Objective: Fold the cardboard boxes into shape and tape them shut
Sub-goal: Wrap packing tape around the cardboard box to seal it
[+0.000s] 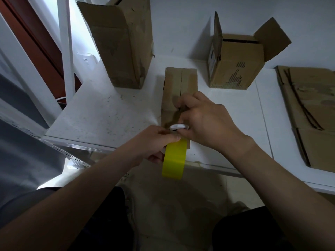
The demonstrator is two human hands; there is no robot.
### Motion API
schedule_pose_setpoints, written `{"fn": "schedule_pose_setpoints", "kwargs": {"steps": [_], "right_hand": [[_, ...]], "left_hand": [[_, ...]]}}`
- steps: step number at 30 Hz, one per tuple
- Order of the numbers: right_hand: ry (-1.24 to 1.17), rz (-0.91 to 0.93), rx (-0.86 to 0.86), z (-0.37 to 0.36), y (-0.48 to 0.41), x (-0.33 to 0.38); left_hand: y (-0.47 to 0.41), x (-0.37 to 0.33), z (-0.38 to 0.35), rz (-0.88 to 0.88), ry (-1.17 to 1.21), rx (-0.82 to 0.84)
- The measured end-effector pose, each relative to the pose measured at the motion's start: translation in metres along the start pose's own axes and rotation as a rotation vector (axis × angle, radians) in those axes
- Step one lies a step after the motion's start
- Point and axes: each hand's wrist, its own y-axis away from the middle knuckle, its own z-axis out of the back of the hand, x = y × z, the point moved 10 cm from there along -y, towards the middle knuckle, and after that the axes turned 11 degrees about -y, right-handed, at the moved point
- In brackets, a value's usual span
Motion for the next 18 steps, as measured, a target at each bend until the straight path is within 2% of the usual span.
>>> {"fn": "schedule_pose_setpoints", "kwargs": {"steps": [9, 18], "right_hand": [[0.194, -0.034, 0.05, -0.011, -0.011, 0.003], [-0.125, 0.01, 0.181, -0.003, -0.005, -0.016]], "left_hand": [[-0.002, 0.003, 0.0, 0.009, 0.008, 0.016], [0.0, -0.002, -0.001, -0.019, 0.002, 0.033]]}}
